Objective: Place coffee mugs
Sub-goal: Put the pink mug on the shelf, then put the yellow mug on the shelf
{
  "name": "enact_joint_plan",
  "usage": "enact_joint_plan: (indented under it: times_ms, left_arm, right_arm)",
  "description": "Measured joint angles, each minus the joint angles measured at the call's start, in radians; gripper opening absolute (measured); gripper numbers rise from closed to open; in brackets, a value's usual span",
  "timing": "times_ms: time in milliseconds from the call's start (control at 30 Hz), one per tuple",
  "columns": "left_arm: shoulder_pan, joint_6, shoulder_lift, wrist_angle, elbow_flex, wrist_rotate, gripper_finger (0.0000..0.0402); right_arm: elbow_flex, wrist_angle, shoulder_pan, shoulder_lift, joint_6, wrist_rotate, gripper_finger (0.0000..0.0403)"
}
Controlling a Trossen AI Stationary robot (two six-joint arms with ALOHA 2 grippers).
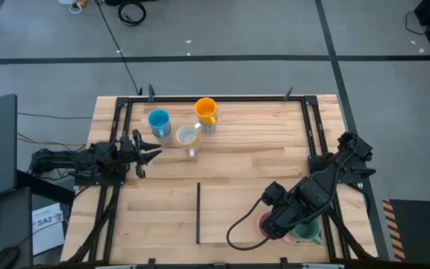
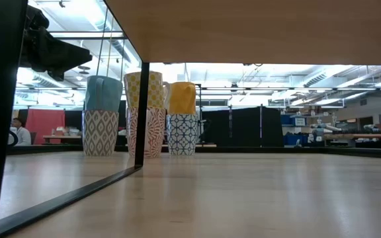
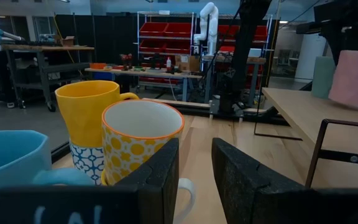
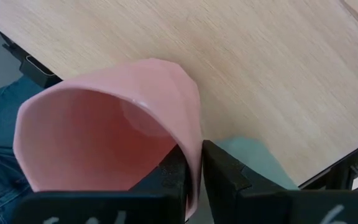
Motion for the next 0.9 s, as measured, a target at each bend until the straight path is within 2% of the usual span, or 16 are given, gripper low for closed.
enact_joint_plan:
  times_ms: [533,900]
  left_arm:
    - [0.0,0.0,0.0,0.0,0.0,0.0,0.0102]
    - [0.0,0.0,0.0,0.0,0.0,0.0,0.0102]
  right_arm:
    - [0.0,0.002,0.0,-0.001,-0.003,0.0,0.0123]
    - [0.0,0.0,-0.002,-0.001,-0.064,0.024,0.0131]
